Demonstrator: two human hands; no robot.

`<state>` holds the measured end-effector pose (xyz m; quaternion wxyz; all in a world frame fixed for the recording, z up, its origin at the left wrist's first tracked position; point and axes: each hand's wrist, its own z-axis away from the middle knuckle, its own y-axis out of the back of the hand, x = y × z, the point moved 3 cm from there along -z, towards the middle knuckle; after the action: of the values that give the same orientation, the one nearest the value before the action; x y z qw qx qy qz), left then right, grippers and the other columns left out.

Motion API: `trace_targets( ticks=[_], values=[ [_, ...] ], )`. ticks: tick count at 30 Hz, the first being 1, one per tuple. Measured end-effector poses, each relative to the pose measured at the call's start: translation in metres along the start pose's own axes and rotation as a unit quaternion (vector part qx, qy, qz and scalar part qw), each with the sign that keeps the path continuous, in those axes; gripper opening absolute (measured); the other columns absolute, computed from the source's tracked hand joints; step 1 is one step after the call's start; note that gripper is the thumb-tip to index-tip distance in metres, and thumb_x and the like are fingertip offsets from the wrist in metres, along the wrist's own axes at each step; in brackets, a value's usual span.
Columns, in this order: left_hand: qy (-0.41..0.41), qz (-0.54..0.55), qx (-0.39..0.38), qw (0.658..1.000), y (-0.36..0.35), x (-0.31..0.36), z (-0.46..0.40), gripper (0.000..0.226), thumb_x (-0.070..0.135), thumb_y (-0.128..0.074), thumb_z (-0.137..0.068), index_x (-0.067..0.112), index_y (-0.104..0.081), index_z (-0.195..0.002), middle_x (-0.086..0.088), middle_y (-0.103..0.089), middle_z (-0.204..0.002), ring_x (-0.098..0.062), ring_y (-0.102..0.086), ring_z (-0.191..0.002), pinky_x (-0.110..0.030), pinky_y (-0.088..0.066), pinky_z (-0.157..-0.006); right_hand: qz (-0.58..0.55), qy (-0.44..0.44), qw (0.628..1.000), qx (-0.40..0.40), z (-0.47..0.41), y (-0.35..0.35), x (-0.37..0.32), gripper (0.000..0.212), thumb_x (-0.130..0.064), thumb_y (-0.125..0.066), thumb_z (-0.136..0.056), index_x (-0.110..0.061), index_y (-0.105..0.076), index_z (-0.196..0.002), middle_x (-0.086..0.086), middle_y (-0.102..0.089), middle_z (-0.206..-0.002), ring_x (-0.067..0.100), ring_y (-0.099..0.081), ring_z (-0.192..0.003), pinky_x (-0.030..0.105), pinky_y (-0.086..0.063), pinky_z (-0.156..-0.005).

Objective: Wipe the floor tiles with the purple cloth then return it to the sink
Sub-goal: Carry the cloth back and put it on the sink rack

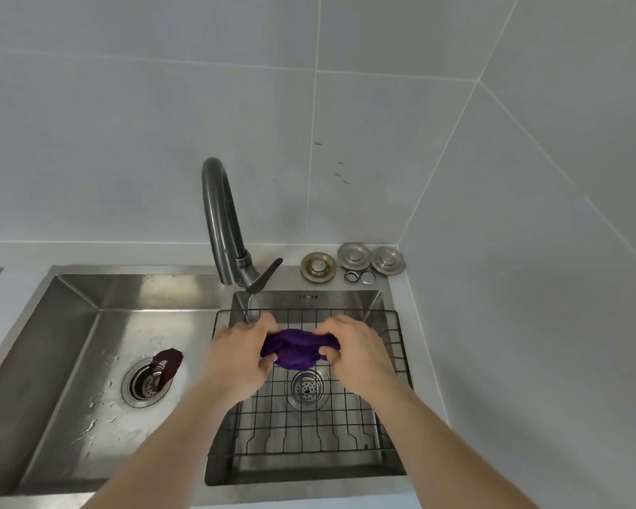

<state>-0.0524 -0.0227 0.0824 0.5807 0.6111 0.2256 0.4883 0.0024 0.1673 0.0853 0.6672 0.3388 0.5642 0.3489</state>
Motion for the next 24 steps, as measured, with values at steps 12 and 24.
trace_targets(
  ticks=[12, 24],
  values=[
    [0.023, -0.054, -0.026, 0.998, -0.085, -0.024, -0.039, 0.033, 0.018, -0.076, -0.078, 0.026, -0.054, -0.1, 0.008, -0.068, -0.085, -0.023, -0.063, -0.083, -0.036, -0.045, -0.077, 0.088, -0.033, 0.996, -0.003, -0.029, -0.071, 0.043, 0.044, -0.008, -0.086, -0.072, -0.025, -0.073, -0.111, -0.005, -0.071, -0.096, 0.02, -0.068, -0.087, 0.039, -0.06, -0.074],
    [0.017, -0.053, -0.086, 0.995, -0.106, -0.041, -0.021, 0.054, 0.031, -0.07, -0.087, 0.032, -0.056, -0.139, 0.01, -0.058, -0.141, -0.021, -0.053, -0.131, -0.039, -0.042, -0.108, 0.157, -0.045, 0.98, -0.116, -0.01, -0.099, 0.06, 0.057, -0.032, -0.061, -0.095, -0.021, -0.045, -0.149, 0.005, -0.051, -0.145, 0.026, -0.04, -0.14, 0.044, -0.039, -0.115]
  ],
)
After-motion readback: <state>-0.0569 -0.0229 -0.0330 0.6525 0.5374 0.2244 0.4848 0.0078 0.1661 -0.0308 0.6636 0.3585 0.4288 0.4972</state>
